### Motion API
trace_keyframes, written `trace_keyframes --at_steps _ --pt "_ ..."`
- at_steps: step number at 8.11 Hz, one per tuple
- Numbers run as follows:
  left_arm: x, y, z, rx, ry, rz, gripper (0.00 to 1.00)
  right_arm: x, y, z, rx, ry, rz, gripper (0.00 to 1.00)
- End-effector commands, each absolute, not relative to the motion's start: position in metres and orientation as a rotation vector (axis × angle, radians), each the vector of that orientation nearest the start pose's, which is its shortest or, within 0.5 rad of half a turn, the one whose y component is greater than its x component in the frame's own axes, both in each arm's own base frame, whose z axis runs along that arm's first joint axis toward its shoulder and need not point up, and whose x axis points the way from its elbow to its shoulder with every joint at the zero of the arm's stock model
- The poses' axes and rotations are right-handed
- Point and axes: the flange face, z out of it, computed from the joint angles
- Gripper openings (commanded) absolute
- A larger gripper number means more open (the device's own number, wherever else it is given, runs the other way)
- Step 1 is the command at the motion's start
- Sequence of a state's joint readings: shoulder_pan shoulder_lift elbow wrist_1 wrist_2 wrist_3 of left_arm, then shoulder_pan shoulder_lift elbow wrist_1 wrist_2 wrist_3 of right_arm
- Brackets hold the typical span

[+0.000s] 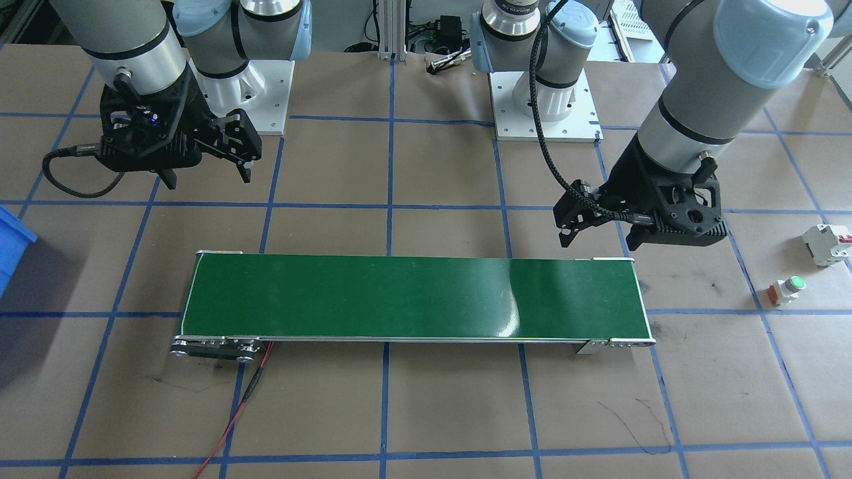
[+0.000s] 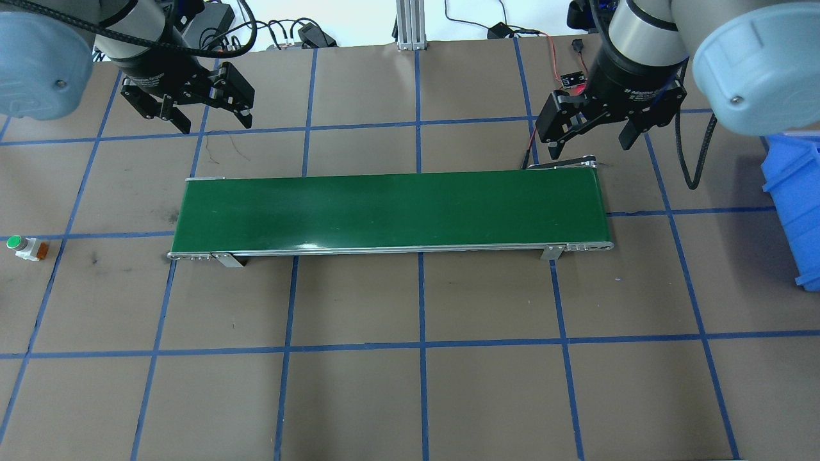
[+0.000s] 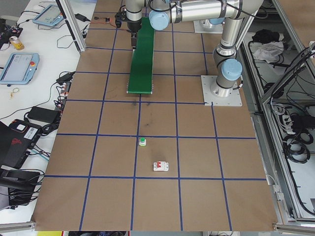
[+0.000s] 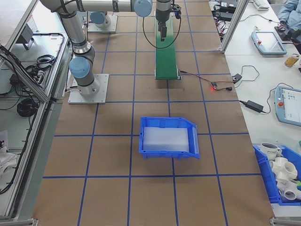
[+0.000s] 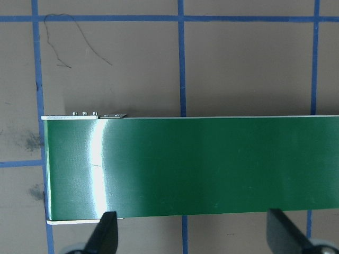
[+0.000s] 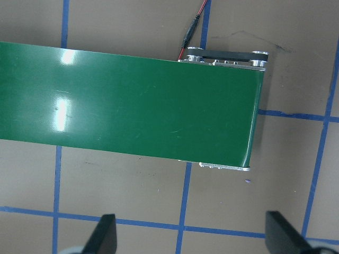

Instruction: Move button from left to right

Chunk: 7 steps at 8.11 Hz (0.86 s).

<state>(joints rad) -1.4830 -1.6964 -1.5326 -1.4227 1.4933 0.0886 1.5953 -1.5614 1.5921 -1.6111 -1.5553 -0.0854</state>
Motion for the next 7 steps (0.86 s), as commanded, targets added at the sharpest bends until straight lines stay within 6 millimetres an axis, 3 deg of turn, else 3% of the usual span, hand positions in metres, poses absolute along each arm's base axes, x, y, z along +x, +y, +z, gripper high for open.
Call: trace_keyframes --at_steps 1,2,3,4,5,7 --pt "-0.087 -0.560 0.455 0.013 3.209 -0.105 1.00 0.147 -0.492 0.478 -0.175 3.125 -0.017 1.00" --pt "-0.080 -0.564 0.456 0.094 3.207 -0.107 1.00 0.147 -0.492 0.477 -0.170 3.119 -0.015 1.00" --pt "-0.055 -0.567 0.448 0.105 3.200 -0.078 1.00 0.147 -0.492 0.478 -0.177 3.121 -0.018 1.00" --pt "-0.007 -0.571 0.446 0.005 3.202 -0.077 1.00 0.148 -0.492 0.478 -0.175 3.116 -0.018 1.00" --pt "0.059 -0.570 0.441 -0.040 3.200 -0.075 1.00 0.147 -0.492 0.478 -0.178 3.123 -0.017 1.00" --pt "0.175 -0.555 0.428 -0.217 3.194 -0.054 1.00 0.147 -0.492 0.478 -0.178 3.123 -0.017 1.00"
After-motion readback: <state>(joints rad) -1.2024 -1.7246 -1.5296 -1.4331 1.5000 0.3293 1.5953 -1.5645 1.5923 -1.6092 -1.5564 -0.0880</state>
